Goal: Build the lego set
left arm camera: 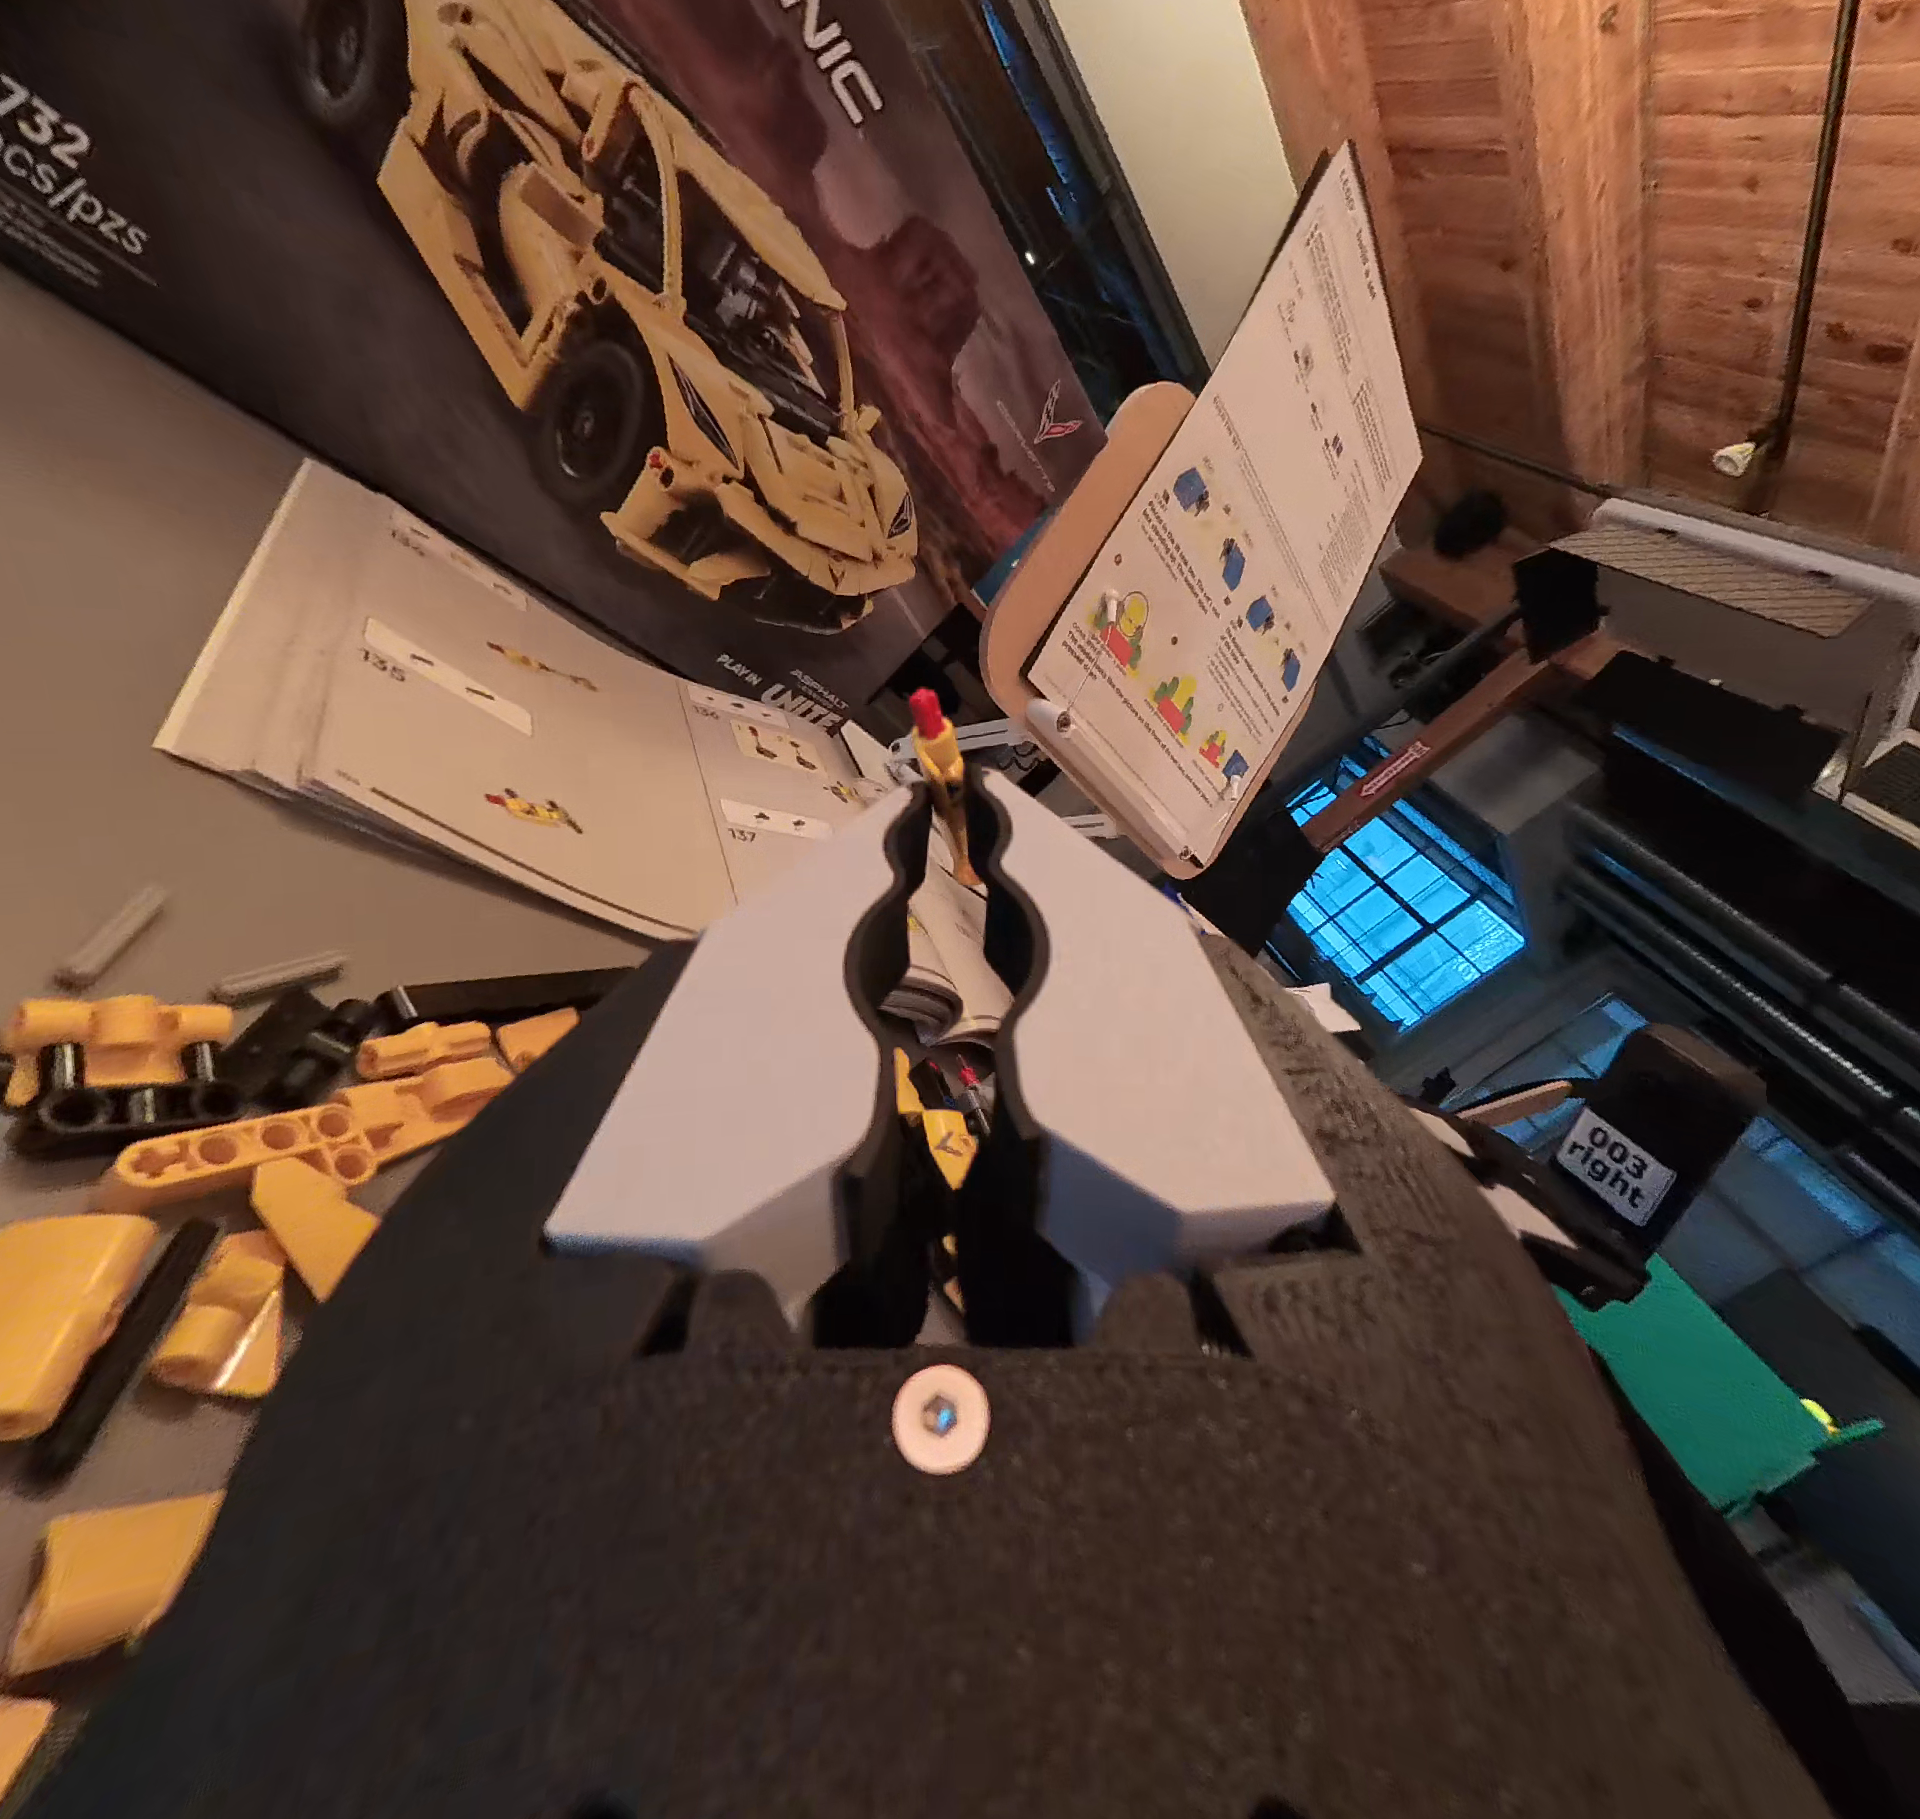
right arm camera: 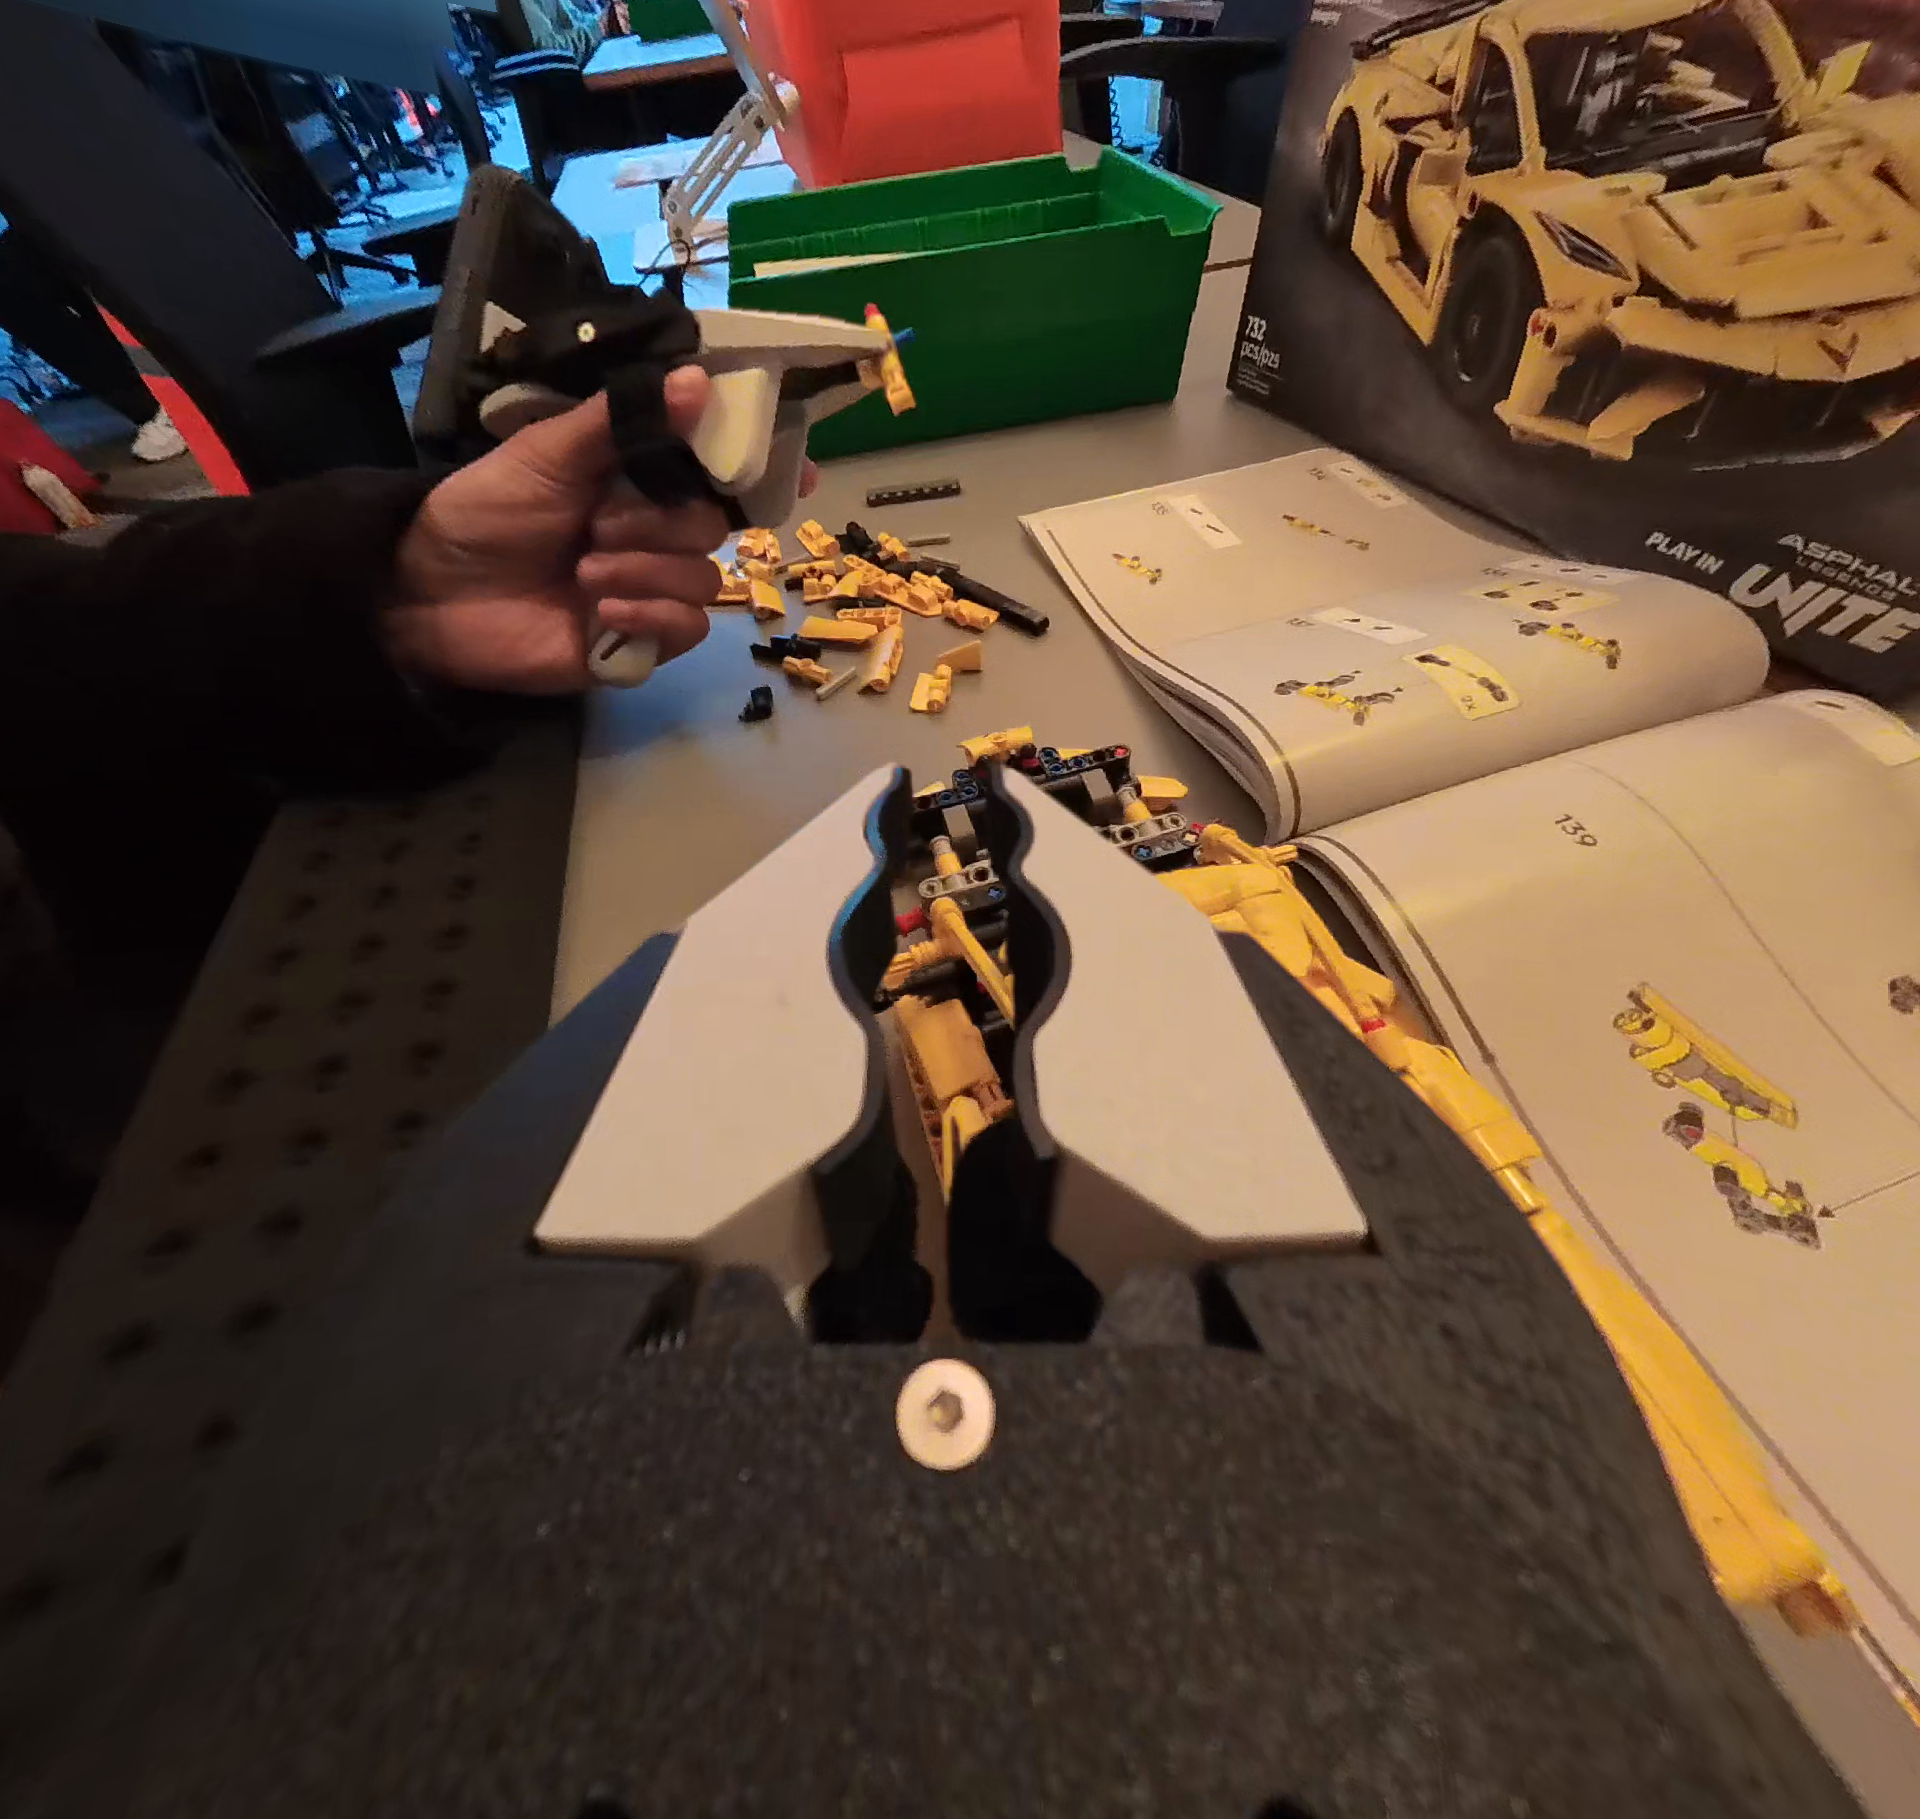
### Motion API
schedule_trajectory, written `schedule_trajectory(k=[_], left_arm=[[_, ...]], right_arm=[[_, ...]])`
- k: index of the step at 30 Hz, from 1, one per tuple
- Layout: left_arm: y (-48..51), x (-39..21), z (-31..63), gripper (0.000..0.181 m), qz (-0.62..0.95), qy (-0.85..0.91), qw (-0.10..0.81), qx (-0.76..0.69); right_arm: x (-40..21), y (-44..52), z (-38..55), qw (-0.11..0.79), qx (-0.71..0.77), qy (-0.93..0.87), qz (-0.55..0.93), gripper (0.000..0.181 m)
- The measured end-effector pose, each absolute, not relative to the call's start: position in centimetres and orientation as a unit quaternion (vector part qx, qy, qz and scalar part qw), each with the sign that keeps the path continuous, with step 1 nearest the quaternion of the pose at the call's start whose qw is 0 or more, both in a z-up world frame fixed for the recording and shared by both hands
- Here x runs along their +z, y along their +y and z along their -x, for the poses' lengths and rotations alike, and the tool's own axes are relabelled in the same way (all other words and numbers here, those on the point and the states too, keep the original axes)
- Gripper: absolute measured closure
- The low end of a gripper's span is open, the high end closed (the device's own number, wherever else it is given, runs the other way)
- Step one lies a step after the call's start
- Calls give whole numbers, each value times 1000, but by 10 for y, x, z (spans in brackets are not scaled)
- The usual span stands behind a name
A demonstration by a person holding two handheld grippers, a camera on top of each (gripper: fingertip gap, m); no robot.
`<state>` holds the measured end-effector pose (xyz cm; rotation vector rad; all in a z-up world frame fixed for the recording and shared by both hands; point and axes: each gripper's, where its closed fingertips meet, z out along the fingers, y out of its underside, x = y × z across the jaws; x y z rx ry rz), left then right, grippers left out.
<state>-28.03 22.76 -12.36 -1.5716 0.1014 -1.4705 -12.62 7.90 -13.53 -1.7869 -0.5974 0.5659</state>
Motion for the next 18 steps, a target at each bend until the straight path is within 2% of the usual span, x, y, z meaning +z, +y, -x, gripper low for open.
schedule_trajectory(k=[12,13,15,18], left_arm=[[221,-126,272,175,643,57,450,-617],[219,-125,270,175,642,64,449,-619],[212,-124,262,175,642,89,441,-621],[199,-125,248,175,645,135,429,-618]], right_arm=[[-143,77,127,539,223,-275,764,171],[-147,67,132,511,245,-302,767,177],[-163,33,140,412,295,-378,775,163],[-168,13,122,401,261,-390,786,168]])
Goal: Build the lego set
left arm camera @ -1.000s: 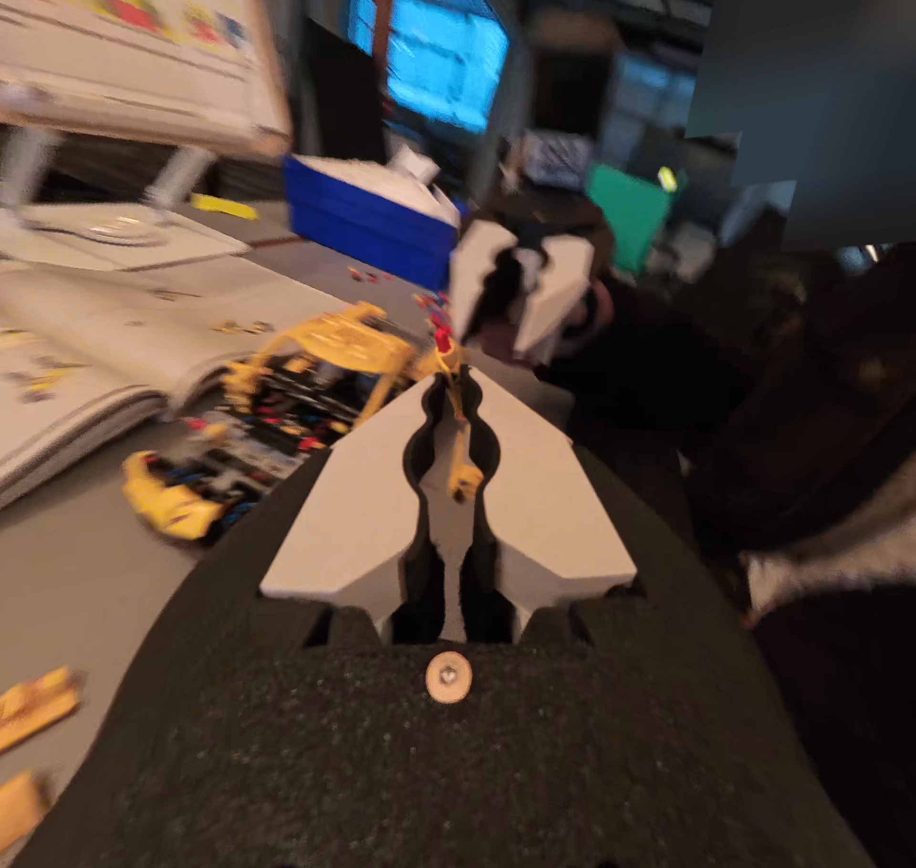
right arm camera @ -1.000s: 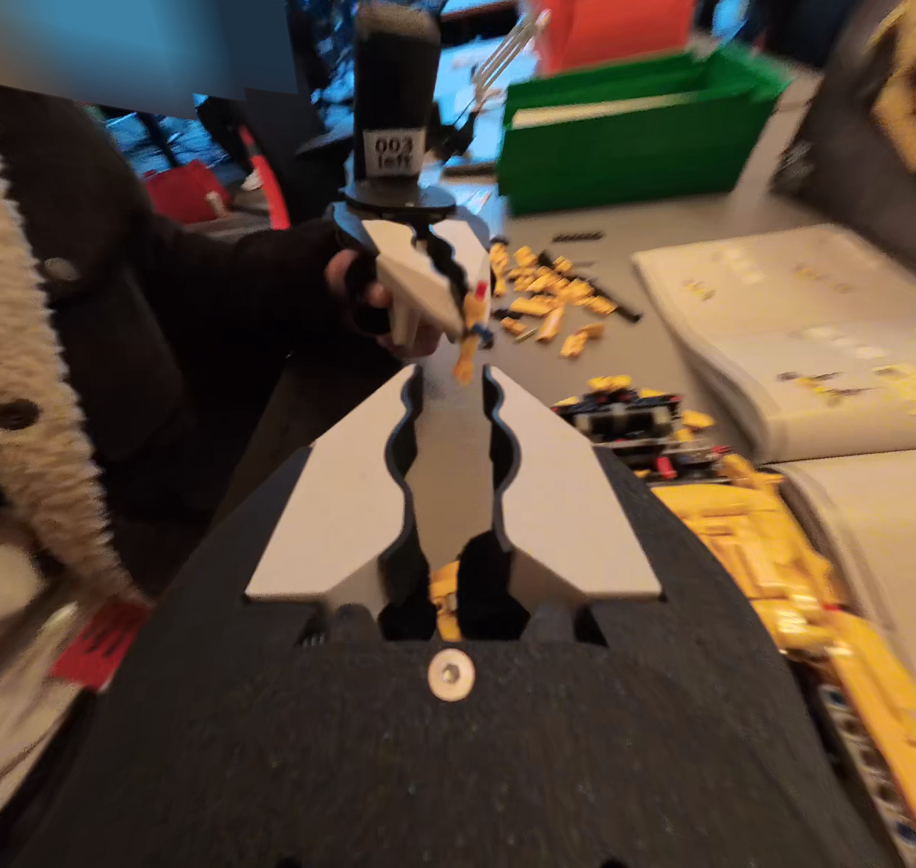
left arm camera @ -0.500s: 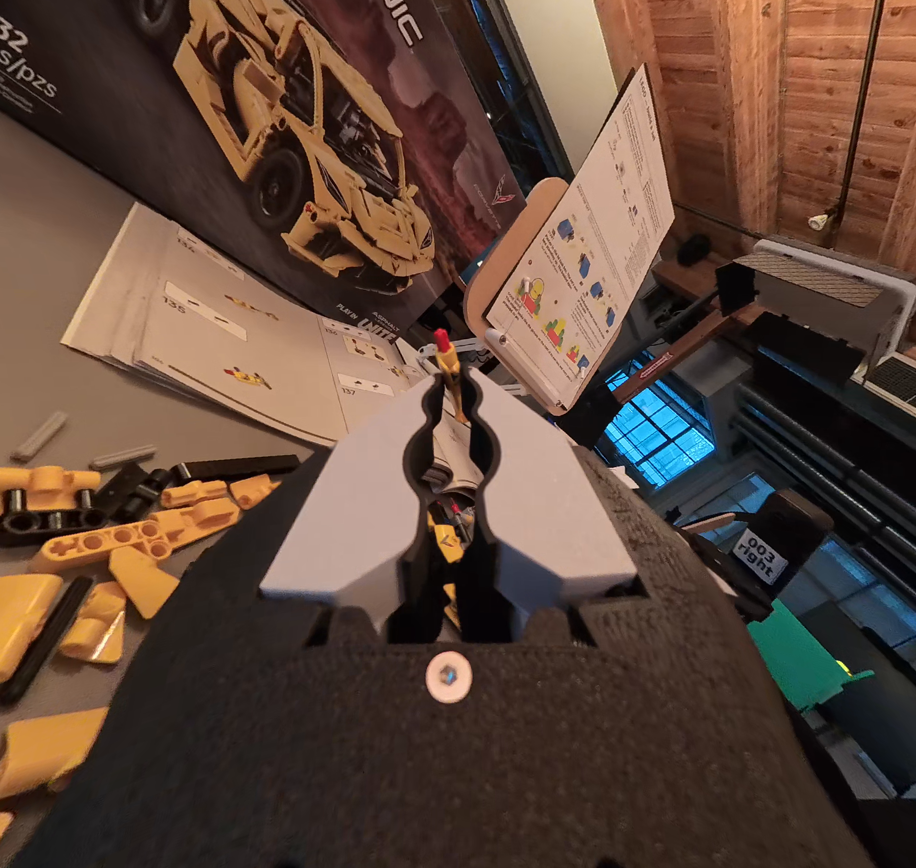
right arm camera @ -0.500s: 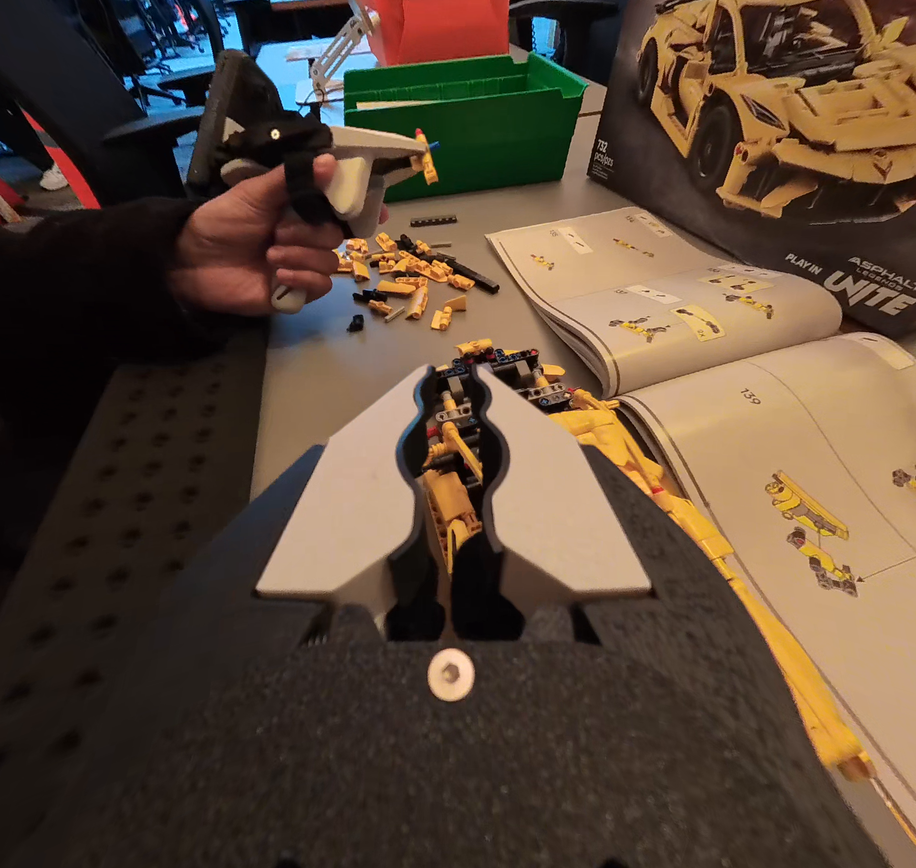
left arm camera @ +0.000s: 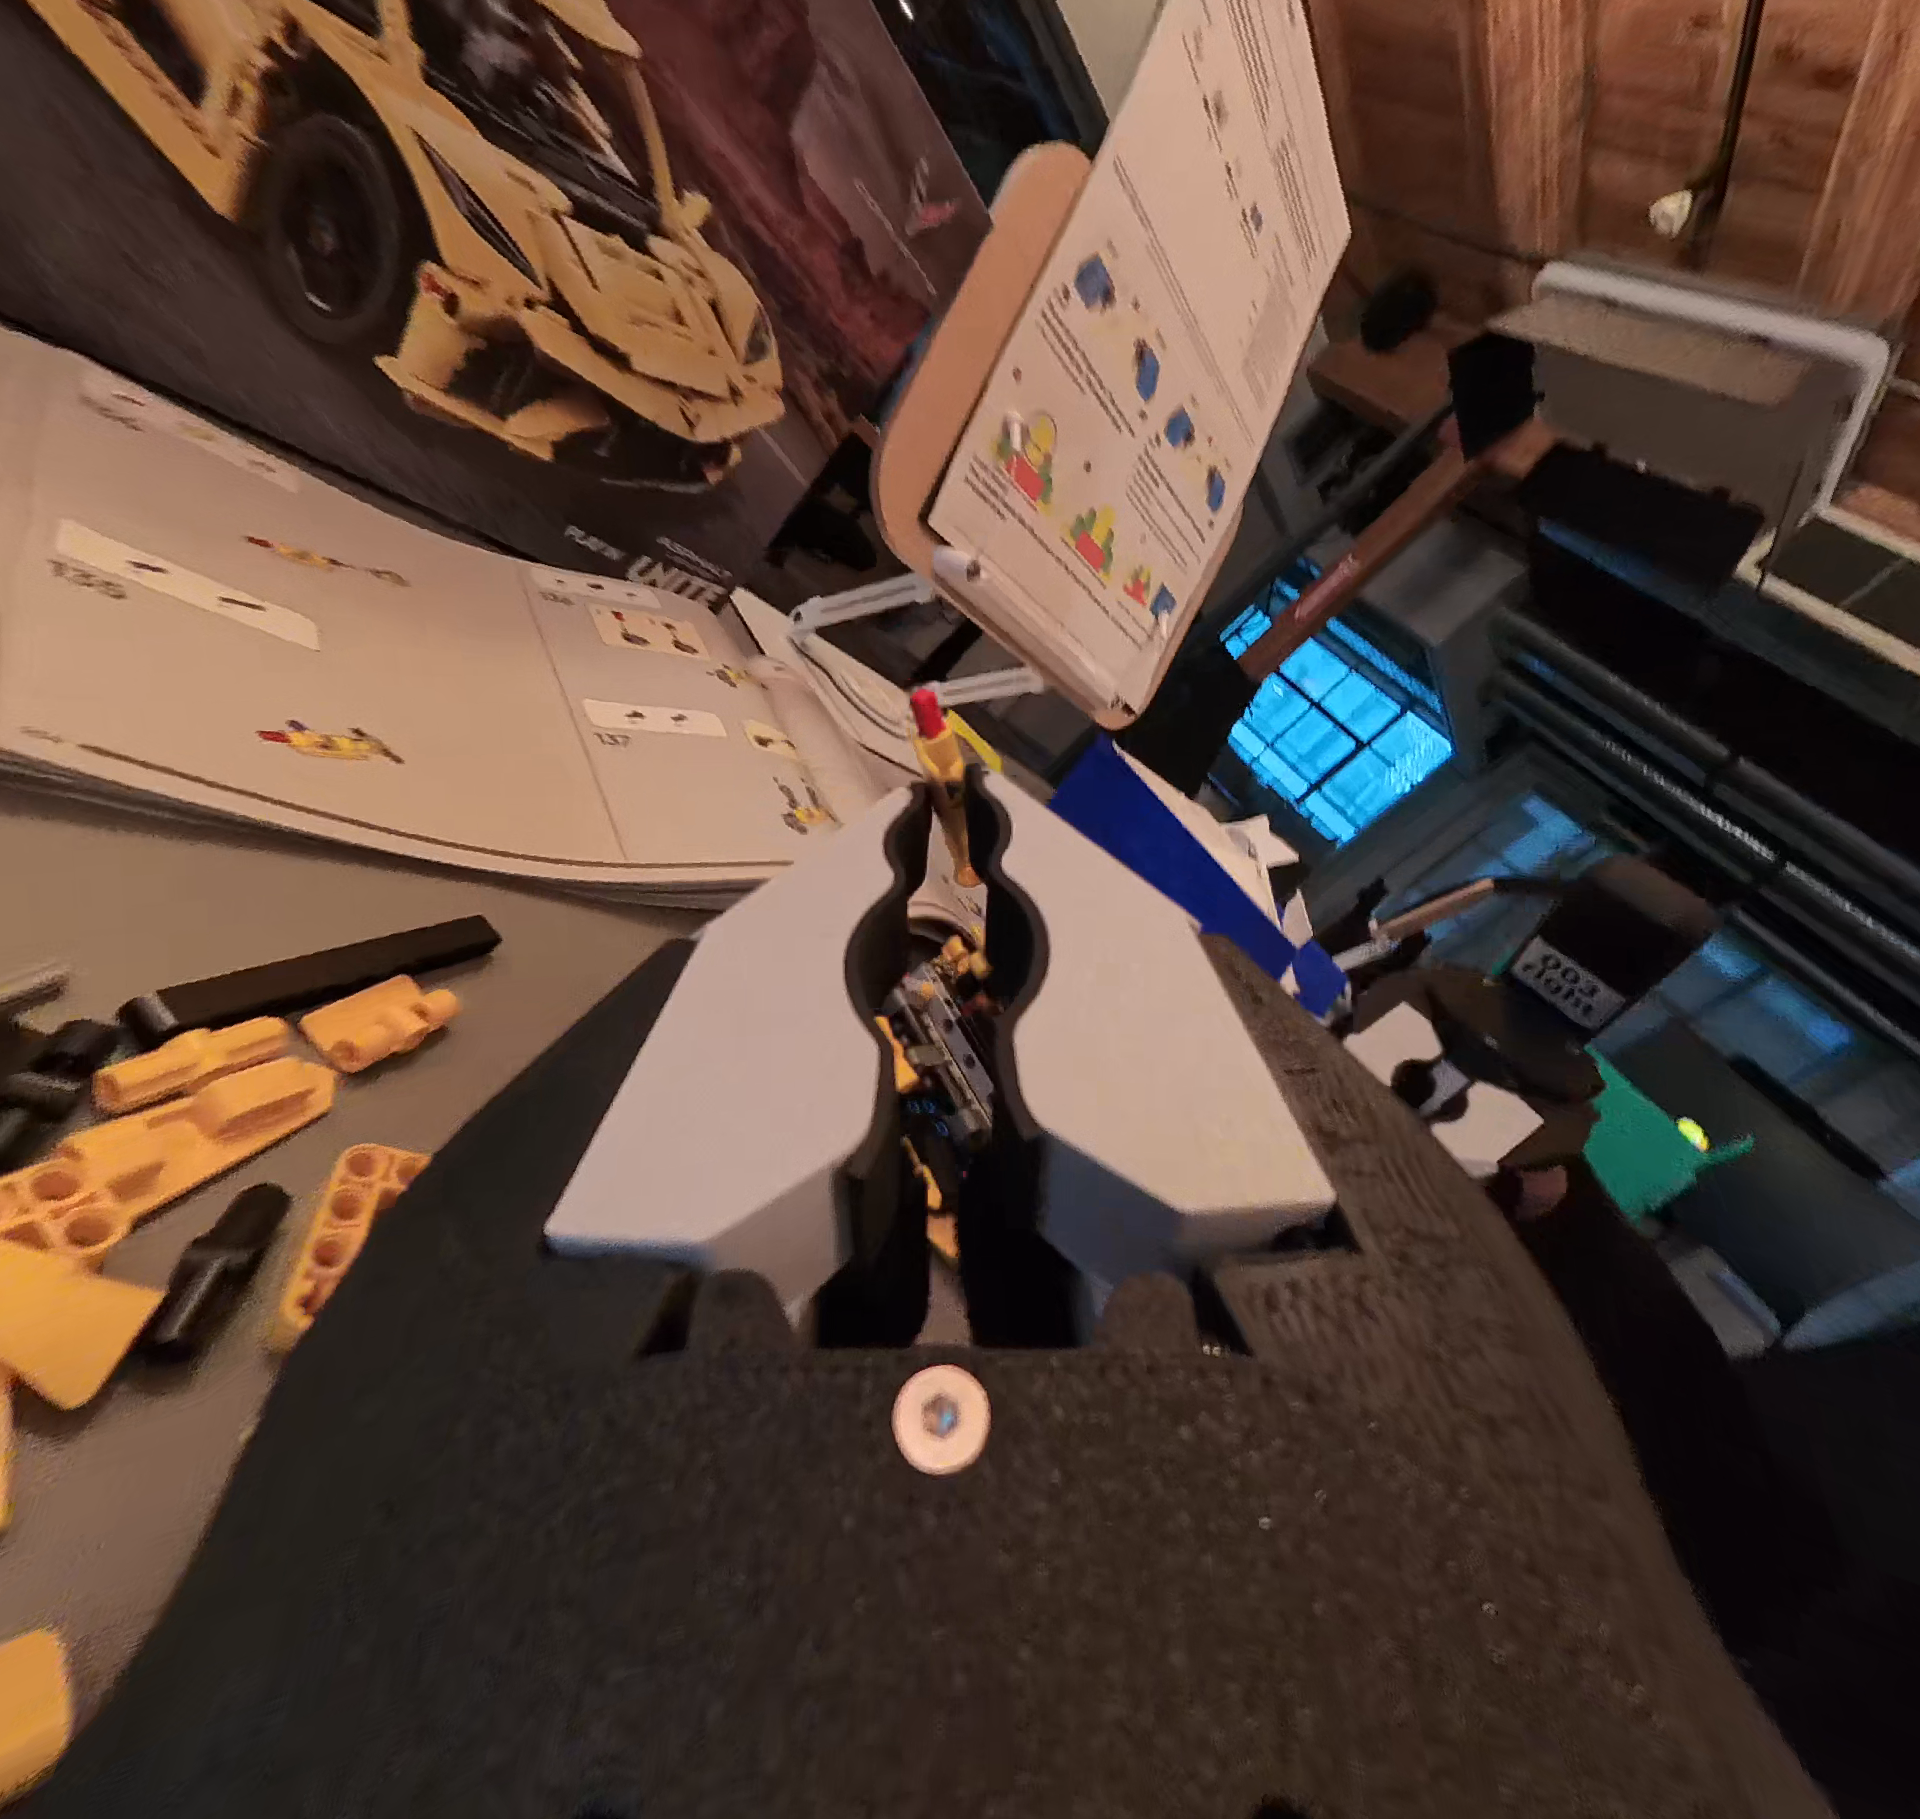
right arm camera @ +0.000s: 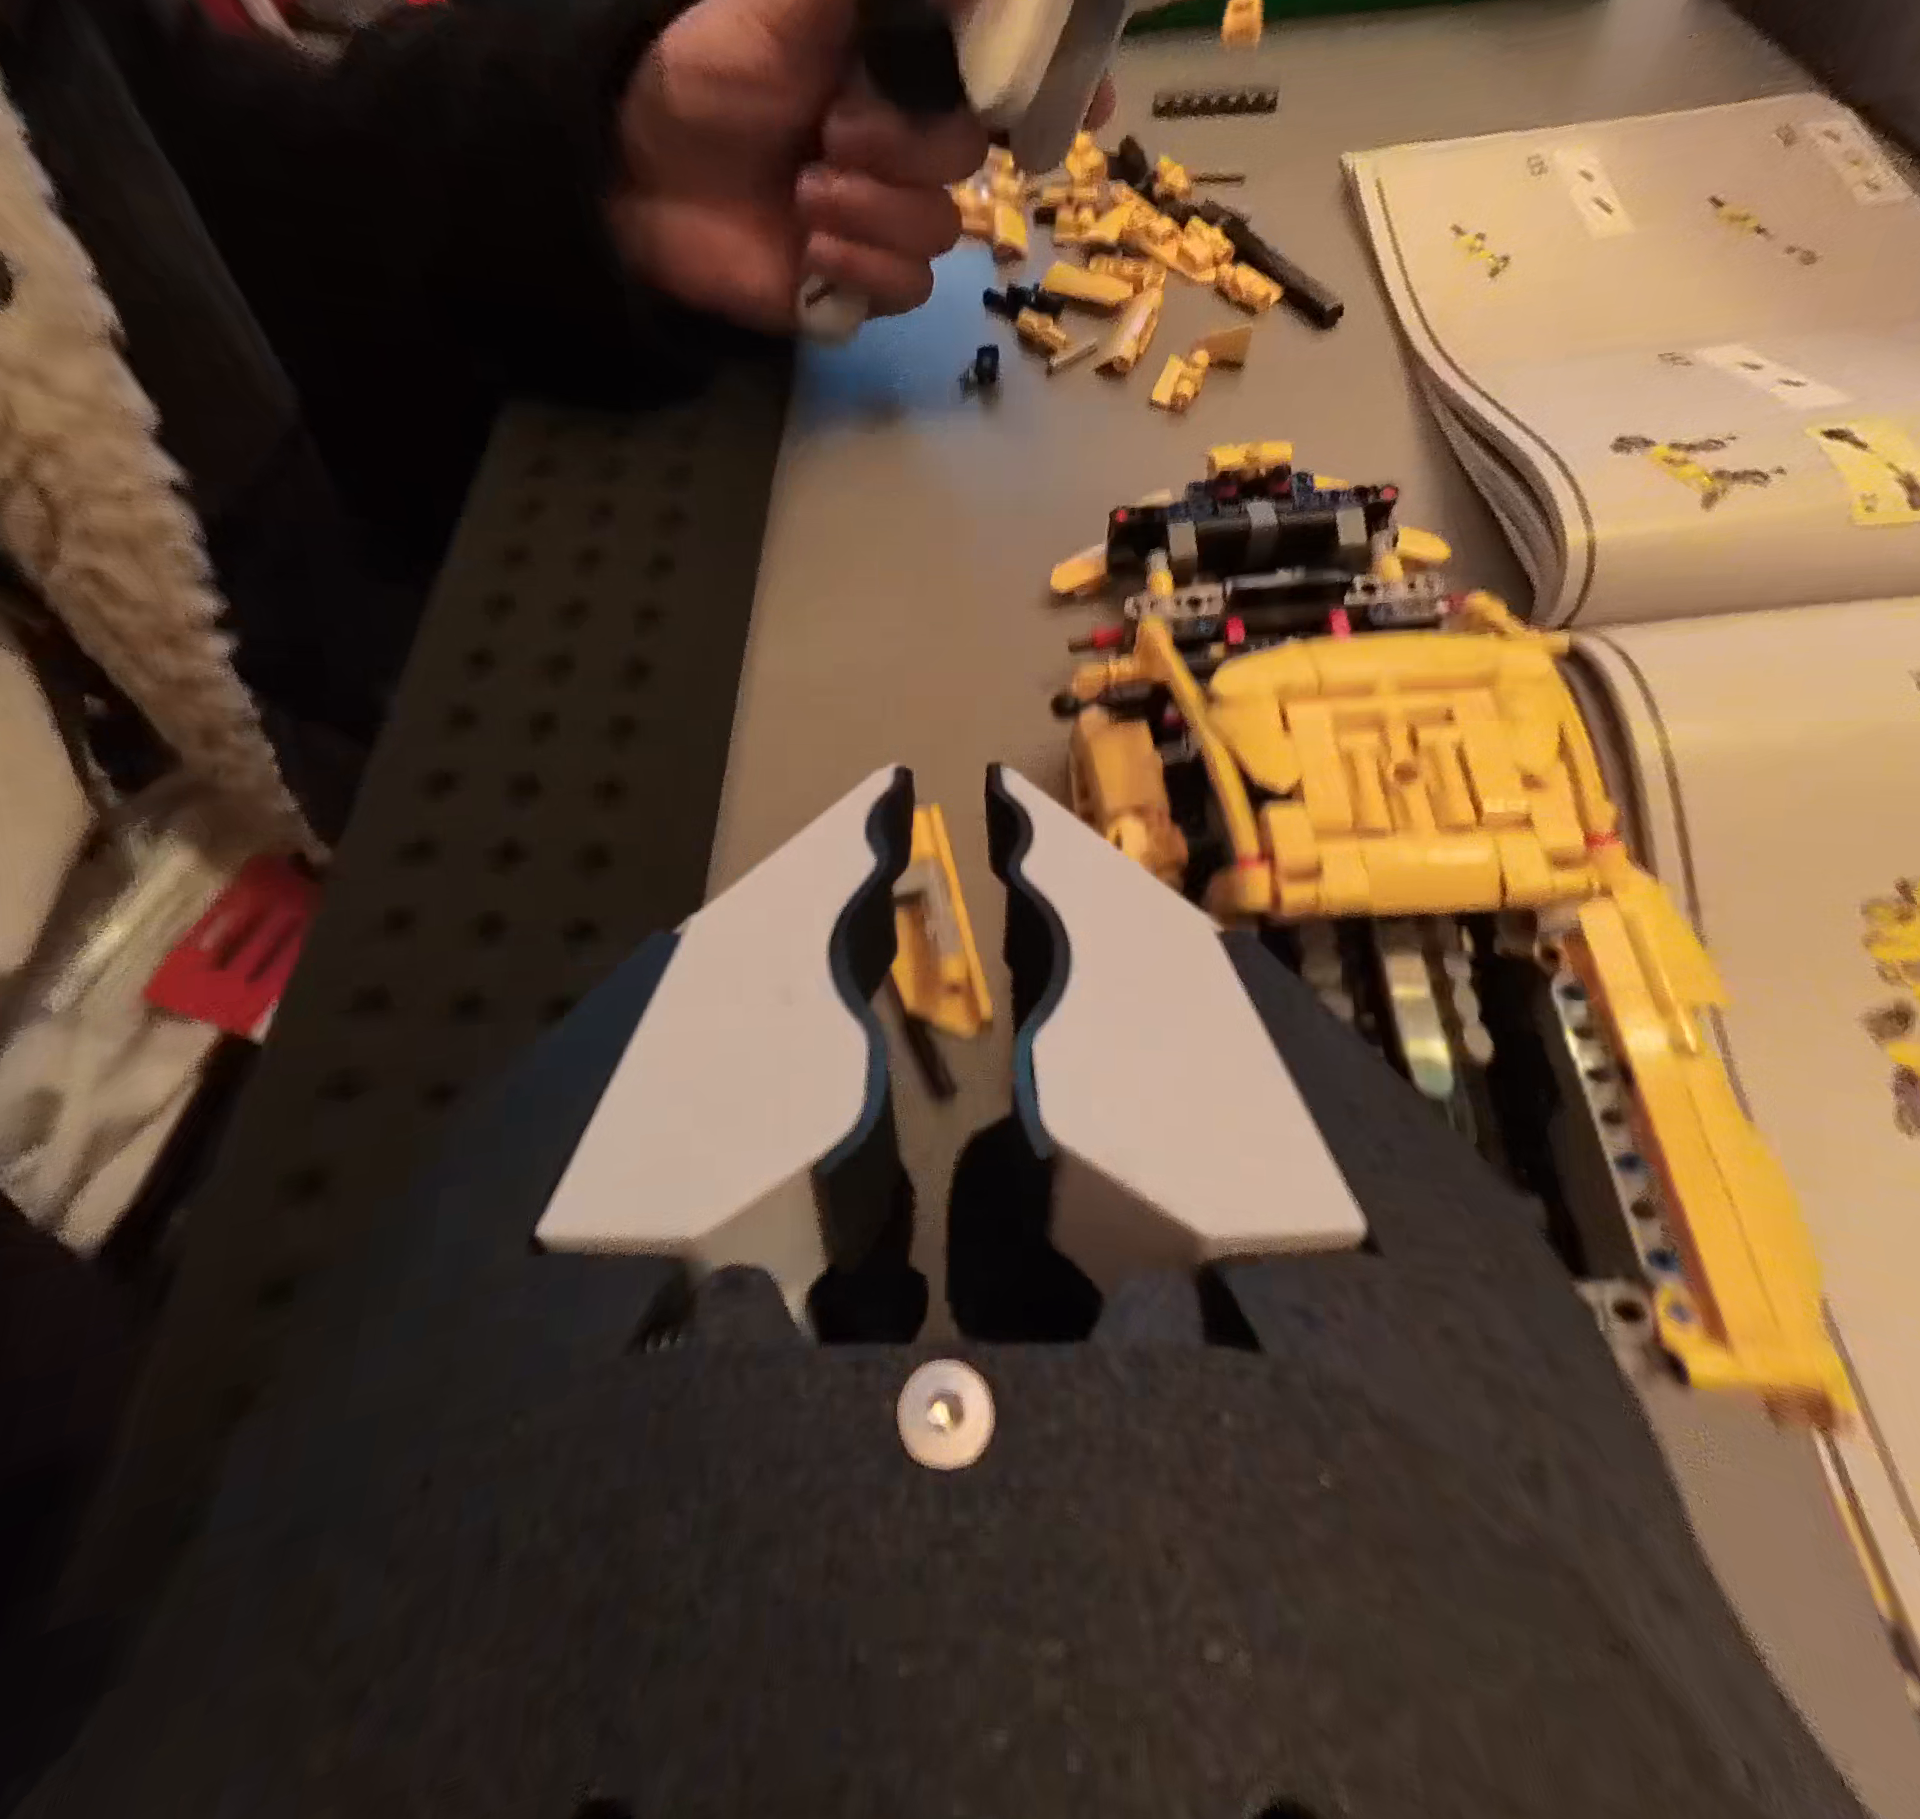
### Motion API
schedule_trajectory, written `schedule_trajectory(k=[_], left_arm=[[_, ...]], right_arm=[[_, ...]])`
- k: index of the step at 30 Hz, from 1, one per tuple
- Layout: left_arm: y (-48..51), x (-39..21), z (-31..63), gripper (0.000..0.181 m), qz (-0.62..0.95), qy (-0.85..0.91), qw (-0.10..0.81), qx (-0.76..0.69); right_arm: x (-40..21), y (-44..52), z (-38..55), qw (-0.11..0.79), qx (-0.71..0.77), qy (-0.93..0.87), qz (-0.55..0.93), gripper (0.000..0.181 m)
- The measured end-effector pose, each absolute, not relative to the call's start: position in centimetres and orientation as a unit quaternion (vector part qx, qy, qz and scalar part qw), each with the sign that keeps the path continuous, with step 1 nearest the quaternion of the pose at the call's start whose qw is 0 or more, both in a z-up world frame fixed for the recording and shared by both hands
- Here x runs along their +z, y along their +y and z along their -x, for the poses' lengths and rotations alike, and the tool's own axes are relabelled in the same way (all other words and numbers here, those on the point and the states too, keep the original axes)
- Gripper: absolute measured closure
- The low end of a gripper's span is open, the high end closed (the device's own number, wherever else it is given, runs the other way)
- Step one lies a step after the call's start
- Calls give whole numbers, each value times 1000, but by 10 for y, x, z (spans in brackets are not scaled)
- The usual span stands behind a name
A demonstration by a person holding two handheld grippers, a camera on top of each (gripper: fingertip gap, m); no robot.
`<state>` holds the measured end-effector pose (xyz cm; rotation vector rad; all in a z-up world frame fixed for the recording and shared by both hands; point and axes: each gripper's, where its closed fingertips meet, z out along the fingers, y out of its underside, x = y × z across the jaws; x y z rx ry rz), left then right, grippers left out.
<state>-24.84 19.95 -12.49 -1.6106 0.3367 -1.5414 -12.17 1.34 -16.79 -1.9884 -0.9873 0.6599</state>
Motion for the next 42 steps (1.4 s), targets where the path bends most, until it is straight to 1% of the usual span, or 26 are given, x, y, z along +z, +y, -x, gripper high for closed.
schedule_trajectory(k=[4,7,13,14,16,18,20,22,23,24,26,27,29,31,34,42], left_arm=[[183,-126,234,175,644,192,419,-611],[172,-126,226,175,640,221,409,-612],[156,-128,215,175,630,255,373,-631],[148,-126,212,175,620,268,360,-644],[120,-120,203,175,584,301,300,-691],[97,-120,197,175,564,323,233,-723],[87,-118,196,175,549,317,186,-751],[85,-114,197,175,540,303,167,-767],[84,-114,198,176,537,301,160,-771],[82,-113,198,175,533,303,151,-776],[74,-113,197,175,525,318,139,-777],[69,-114,197,175,523,330,136,-774],[63,-115,196,176,519,352,140,-766],[55,-119,194,175,519,379,143,-753],[46,-122,193,175,516,409,146,-738],[43,-127,190,175,522,421,139,-729]], right_arm=[[-207,-15,98,340,199,-406,824,167],[-229,-25,96,322,191,-407,833,165],[-242,-20,97,337,178,-439,814,158],[-244,-20,97,336,173,-445,811,158],[-246,-21,100,347,171,-457,801,161],[-246,-21,101,363,155,-468,791,176],[-246,-20,101,381,127,-484,778,177],[-246,-20,100,358,131,-475,793,178],[-243,-19,98,344,131,-458,809,178],[-230,-15,100,357,134,-445,810,178],[-180,1,121,446,151,-425,773,178],[-160,8,131,473,150,-412,764,178],[-141,16,156,485,147,-417,755,178],[-135,23,175,500,89,-458,729,178],[-145,30,184,472,36,-495,729,178],[-142,24,189,467,61,-498,728,178]])
